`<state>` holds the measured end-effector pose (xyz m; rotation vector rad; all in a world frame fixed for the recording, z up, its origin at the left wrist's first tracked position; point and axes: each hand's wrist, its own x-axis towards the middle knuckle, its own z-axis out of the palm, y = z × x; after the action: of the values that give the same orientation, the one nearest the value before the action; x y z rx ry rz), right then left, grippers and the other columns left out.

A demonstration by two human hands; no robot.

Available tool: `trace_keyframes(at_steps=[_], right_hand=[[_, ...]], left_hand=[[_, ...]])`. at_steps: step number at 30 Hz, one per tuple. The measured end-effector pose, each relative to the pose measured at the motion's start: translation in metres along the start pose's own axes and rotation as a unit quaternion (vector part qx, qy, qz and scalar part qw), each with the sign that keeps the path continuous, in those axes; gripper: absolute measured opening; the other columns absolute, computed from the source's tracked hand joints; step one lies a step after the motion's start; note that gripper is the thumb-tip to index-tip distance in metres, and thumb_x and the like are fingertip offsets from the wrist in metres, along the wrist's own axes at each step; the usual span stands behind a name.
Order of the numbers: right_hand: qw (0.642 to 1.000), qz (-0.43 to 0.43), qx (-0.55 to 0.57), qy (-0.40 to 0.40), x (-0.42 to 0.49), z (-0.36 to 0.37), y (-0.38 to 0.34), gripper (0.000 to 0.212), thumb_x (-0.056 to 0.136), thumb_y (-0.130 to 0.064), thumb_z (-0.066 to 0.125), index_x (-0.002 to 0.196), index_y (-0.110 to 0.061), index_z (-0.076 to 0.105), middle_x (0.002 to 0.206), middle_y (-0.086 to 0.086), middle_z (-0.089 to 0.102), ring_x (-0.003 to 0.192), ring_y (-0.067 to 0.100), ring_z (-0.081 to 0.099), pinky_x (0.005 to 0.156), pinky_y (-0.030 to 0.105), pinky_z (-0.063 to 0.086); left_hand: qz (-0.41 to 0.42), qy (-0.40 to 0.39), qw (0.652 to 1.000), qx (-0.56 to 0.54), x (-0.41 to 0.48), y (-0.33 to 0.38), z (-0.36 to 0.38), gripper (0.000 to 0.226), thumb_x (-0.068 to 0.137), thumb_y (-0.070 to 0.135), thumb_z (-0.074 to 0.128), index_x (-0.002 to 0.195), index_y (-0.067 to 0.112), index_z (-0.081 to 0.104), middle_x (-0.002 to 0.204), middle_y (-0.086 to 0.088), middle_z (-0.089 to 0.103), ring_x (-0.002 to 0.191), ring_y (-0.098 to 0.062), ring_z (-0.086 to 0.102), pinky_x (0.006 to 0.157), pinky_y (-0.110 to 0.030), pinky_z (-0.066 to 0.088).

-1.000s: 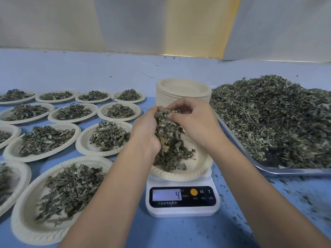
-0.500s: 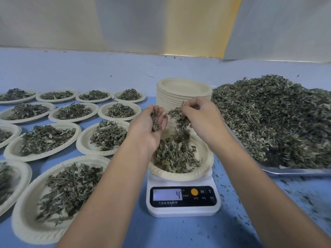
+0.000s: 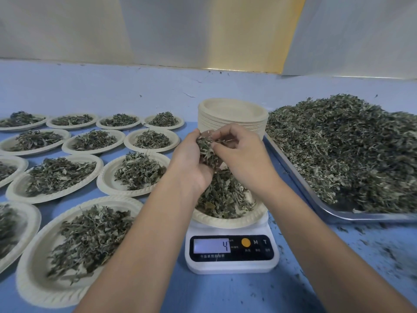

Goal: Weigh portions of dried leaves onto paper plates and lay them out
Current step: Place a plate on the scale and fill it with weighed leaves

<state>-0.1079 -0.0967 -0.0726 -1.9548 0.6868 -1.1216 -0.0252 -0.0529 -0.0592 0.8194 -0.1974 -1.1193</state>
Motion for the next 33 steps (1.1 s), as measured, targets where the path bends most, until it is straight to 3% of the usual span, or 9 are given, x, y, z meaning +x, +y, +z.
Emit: trace_keyframes(at_steps=[5,10,14,16,19,22,25,30,33], right_hand=[[1.0,-0.011,-0.017,0.002,-0.001,0.0,0.0,0.017,0.084,-0.01,0.066,0.084,-0.026,0.063,0.081,-0.018,0.063,0.07,0.001,0.056,0.07,0.019,0.043],[1.0,-0.023,-0.006,0.017,-0.001,0.0,-0.001,0.017,0.083,-0.01,0.069,0.08,-0.027,0.066,0.076,-0.017,0.065,0.072,-0.002,0.06,0.075,0.02,0.05],[0.998,-0.026,0.017,0.053,0.002,-0.002,0.0,0.022,0.083,-0.007,0.069,0.077,-0.028,0.064,0.079,-0.01,0.069,0.079,0.008,0.065,0.085,0.035,0.053],[0.997,-0.022,0.02,0.071,0.004,-0.005,0.002,0.022,0.084,-0.008,0.068,0.077,-0.029,0.063,0.078,-0.011,0.068,0.079,0.009,0.065,0.085,0.037,0.054],[0.996,-0.015,0.01,0.089,0.007,-0.011,0.004,0.019,0.086,-0.013,0.067,0.079,-0.031,0.063,0.076,-0.015,0.066,0.076,0.003,0.062,0.079,0.029,0.054],[0.995,-0.004,0.003,0.099,0.009,-0.015,0.005,0.018,0.086,-0.014,0.066,0.079,-0.03,0.063,0.079,-0.012,0.066,0.081,0.01,0.064,0.082,0.033,0.054],[0.996,0.003,-0.003,0.092,0.009,-0.014,0.006,0.016,0.087,-0.014,0.066,0.08,-0.028,0.063,0.08,-0.011,0.066,0.082,0.013,0.064,0.082,0.037,0.054],[0.997,-0.004,-0.009,0.075,0.007,-0.014,0.006,0.014,0.086,-0.014,0.066,0.081,-0.027,0.064,0.078,-0.012,0.065,0.074,-0.001,0.06,0.073,0.018,0.05],[0.998,0.007,-0.011,0.068,0.005,-0.014,0.006,0.012,0.085,-0.019,0.067,0.08,-0.029,0.065,0.08,-0.003,0.069,0.079,0.007,0.065,0.076,0.024,0.051]], left_hand=[[0.009,0.028,1.0,0.007,-0.001,-0.001,0.002,0.029,0.1,0.023,0.046,0.078,0.006,0.055,0.076,-0.011,0.062,0.068,-0.02,0.062,0.07,-0.034,0.054],[-0.003,0.023,1.0,-0.013,0.003,-0.001,-0.001,0.024,0.1,0.019,0.045,0.088,0.003,0.058,0.088,-0.015,0.065,0.09,-0.025,0.066,0.082,-0.036,0.054],[-0.006,0.021,1.0,-0.014,0.007,0.001,-0.004,0.028,0.101,0.019,0.042,0.082,0.005,0.056,0.07,-0.008,0.062,0.06,-0.014,0.057,0.048,-0.021,0.048],[-0.002,0.04,0.999,-0.018,0.009,0.003,-0.005,0.027,0.1,0.019,0.044,0.078,0.006,0.053,0.074,-0.008,0.058,0.063,-0.014,0.054,0.051,-0.021,0.047],[0.0,0.04,0.997,-0.064,0.011,0.008,-0.01,0.028,0.099,0.018,0.046,0.075,0.004,0.053,0.07,-0.009,0.058,0.062,-0.015,0.057,0.057,-0.024,0.055],[-0.004,0.032,0.995,-0.098,0.012,0.012,-0.014,0.029,0.099,0.017,0.046,0.076,0.002,0.054,0.068,-0.01,0.059,0.062,-0.017,0.059,0.06,-0.028,0.056],[-0.004,0.037,0.994,-0.104,0.012,0.015,-0.016,0.029,0.098,0.017,0.048,0.076,0.0,0.055,0.062,-0.01,0.061,0.06,-0.018,0.061,0.06,-0.03,0.057],[-0.008,0.04,0.993,-0.111,0.013,0.014,-0.017,0.03,0.098,0.017,0.049,0.074,0.001,0.055,0.051,-0.009,0.061,0.049,-0.017,0.061,0.058,-0.029,0.057],[-0.003,0.042,0.994,-0.103,0.014,0.014,-0.018,0.03,0.098,0.018,0.048,0.075,0.002,0.055,0.052,-0.009,0.061,0.046,-0.017,0.061,0.055,-0.027,0.056]])
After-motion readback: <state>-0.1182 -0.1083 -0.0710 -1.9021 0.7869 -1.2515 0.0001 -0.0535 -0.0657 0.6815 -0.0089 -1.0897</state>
